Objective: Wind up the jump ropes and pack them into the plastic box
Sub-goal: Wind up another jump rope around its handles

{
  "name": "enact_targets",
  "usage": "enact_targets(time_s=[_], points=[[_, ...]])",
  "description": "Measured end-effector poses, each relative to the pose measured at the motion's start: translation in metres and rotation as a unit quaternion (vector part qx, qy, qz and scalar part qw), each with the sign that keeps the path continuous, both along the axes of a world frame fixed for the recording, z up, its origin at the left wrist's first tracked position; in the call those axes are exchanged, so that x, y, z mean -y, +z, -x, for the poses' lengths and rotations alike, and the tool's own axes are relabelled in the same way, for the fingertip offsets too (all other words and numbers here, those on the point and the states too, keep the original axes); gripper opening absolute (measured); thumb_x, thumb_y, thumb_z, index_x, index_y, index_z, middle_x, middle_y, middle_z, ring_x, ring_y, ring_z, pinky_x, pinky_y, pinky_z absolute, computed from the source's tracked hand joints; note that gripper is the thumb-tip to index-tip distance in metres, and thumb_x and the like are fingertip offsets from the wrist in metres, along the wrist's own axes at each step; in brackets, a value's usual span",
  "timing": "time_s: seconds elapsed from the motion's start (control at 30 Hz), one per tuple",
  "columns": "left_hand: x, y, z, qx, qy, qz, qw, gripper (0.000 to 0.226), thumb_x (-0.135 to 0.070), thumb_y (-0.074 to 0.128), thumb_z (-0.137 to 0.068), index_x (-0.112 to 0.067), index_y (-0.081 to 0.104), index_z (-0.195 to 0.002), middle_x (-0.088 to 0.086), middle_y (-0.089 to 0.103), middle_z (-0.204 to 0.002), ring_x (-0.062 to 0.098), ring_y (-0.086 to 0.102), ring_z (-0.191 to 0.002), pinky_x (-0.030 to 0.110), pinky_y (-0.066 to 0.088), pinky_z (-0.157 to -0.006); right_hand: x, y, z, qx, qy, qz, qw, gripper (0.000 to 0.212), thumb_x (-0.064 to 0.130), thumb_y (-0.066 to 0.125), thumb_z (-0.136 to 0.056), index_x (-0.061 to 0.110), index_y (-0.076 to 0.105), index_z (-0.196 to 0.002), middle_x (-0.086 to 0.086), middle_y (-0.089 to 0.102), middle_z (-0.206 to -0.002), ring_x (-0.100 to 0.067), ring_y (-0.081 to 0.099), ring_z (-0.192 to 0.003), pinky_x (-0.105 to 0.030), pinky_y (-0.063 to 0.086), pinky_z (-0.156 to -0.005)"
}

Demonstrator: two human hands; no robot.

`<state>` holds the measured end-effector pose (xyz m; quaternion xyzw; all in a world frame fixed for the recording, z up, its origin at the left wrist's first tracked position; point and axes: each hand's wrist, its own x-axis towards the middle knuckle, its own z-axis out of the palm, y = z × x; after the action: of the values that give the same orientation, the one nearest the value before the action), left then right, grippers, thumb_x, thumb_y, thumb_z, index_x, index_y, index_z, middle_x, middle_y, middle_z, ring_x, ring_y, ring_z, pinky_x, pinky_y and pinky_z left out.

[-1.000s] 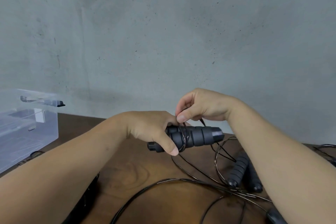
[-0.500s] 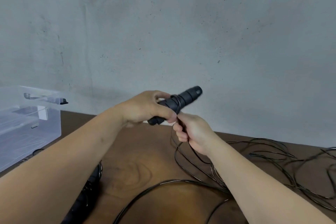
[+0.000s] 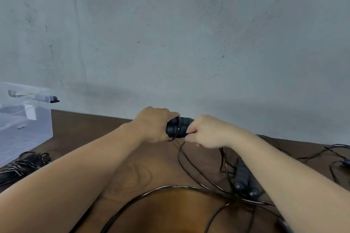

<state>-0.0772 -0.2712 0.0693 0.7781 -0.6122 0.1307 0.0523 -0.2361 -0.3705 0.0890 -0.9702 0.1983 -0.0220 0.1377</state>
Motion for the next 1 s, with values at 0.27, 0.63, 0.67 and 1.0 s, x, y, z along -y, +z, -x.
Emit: enact_targets(time_s=[0.27, 0.63, 0.67, 1.0], points=[[0.009, 0.018, 0.036, -0.265, -0.100, -0.052, 0.958, 0.045, -0.014, 0.075, -0.070, -0.045, 0.055, -0.096, -0.011, 0.059, -0.078, 0.008, 0.055, -0.064, 0.022, 0.043, -0.058, 0.049, 0.045, 0.011, 0.104, -0.007, -0.190, 0.976, 0.020, 0.026, 0.089, -0.066, 0.015, 0.073, -0.073, 0.002, 0.061, -0.066, -0.008, 0.042, -0.054, -0.018, 0.030, -0.048], [0.005, 0.041, 0.035, -0.511, -0.149, 0.041, 0.845, 0.057, -0.008, 0.065, -0.062, -0.020, 0.065, -0.117, -0.003, 0.062, -0.081, 0.009, 0.057, -0.057, 0.020, 0.047, -0.052, 0.078, -0.007, 0.006, 0.289, -0.015, -0.583, 0.759, 0.037, 0.012, 0.043, -0.102, 0.021, 0.054, -0.069, 0.006, 0.040, -0.055, -0.004, 0.026, -0.041, -0.018, 0.017, -0.040], [0.006, 0.041, 0.034, -0.517, -0.151, 0.051, 0.841, 0.057, -0.009, 0.064, -0.062, -0.018, 0.064, -0.118, -0.003, 0.061, -0.079, 0.009, 0.055, -0.054, 0.020, 0.046, -0.051, 0.075, -0.010, 0.004, 0.300, -0.013, -0.578, 0.759, 0.040, 0.010, 0.039, -0.102, 0.022, 0.052, -0.066, 0.006, 0.038, -0.056, -0.004, 0.022, -0.042, -0.019, 0.011, -0.042], [0.010, 0.051, 0.019, -0.484, -0.131, 0.085, 0.861, 0.053, -0.018, 0.084, -0.075, -0.024, 0.060, -0.122, -0.001, 0.068, -0.104, 0.007, 0.062, -0.079, 0.017, 0.051, -0.066, 0.037, -0.039, -0.004, 0.276, -0.110, -0.503, 0.811, 0.043, 0.039, 0.038, -0.105, 0.006, 0.065, -0.099, 0.004, 0.038, -0.058, -0.009, 0.020, -0.046, -0.023, 0.014, -0.045]])
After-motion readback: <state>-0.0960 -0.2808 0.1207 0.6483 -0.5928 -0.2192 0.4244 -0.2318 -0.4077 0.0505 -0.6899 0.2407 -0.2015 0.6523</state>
